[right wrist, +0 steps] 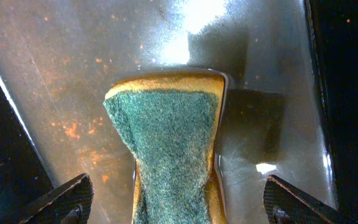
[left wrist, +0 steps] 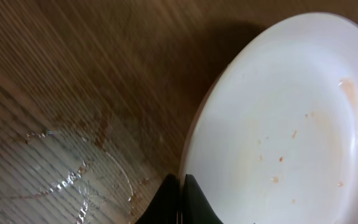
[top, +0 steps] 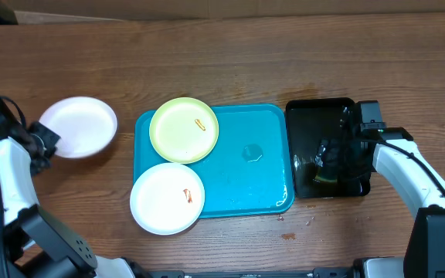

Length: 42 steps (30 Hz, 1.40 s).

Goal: Clean dirty plates on tray and stack at the side
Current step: 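Carry the white plate left and set it on the table, then grasp the yellow-rimmed plate rim with the left gripper and drag it right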

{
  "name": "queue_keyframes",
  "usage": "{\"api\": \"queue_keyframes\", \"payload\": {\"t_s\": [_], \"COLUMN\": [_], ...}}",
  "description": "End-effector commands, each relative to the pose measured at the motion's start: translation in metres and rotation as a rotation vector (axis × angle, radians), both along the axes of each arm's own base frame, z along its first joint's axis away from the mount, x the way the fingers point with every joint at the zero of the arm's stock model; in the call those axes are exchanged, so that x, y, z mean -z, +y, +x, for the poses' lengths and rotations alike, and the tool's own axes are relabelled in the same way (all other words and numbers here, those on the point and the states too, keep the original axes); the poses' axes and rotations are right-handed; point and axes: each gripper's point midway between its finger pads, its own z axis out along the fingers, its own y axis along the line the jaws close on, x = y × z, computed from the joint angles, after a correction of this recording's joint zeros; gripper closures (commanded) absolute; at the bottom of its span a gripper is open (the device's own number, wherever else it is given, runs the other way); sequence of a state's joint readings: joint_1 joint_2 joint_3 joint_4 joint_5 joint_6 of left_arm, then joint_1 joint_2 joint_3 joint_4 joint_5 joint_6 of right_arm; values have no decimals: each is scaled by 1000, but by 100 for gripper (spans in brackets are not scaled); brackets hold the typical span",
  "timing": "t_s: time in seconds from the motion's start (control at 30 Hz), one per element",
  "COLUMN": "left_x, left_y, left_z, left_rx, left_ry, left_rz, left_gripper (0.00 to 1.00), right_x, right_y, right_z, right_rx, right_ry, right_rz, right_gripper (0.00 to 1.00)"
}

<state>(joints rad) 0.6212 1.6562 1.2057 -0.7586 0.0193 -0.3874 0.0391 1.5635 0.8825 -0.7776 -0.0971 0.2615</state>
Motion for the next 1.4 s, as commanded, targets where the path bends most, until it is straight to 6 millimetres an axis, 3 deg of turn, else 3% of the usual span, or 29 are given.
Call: {"api": "queue_keyframes", "payload": {"t_s": [0.0,0.13,0.17,0.2,0.23,0.27,0.3,0.4,0.43,0.5,0.63,0.7,0.83,1.03,1.17,1.37], "left_x": [26,37,38,39,39,39,36,18,12,-2,-12,-7,15,47,60,62], "left_y": [0,3,3,1,-3,-10,-18,-43,-51,-69,-118,-138,-160,-219,-232,-234], "left_z": [-10,-5,-4,-3,-1,4,11,31,35,45,62,65,65,71,73,72], "left_rx": [-21,-12,-2,4,28,82,134,238,259,311,449,507,595,745,768,772], "left_ry": [48,43,40,39,31,6,-26,-110,-123,-136,-125,-78,92,168,186,190], "left_rz": [-3,2,0,-9,-27,-55,-84,-181,-203,-239,-266,-231,-38,-39,-44,-53], "left_gripper": [96,94,84,66,32,8,0,2,7,30,40,41,39,41,45,50], "right_x": [1,1,1,1,1,1,1,1,1,1,1,1,1,1,1,1], "right_y": [-2,-2,-2,-2,-2,-2,-2,-2,-2,-2,-2,-2,-2,-2,-2,-2], "right_z": [1,1,1,1,1,1,1,1,1,1,1,1,1,1,1,1], "right_rx": [8,8,8,8,8,8,8,8,8,8,8,8,8,8,8,8], "right_ry": [-3,-3,-3,-2,-2,-2,-2,-2,-2,-2,-2,-2,-2,-3,-2,-3], "right_rz": [2,2,2,2,2,2,2,2,2,2,2,2,2,2,2,2], "right_gripper": [11,11,11,11,11,11,11,11,10,11,11,11,11,10,10,11]}}
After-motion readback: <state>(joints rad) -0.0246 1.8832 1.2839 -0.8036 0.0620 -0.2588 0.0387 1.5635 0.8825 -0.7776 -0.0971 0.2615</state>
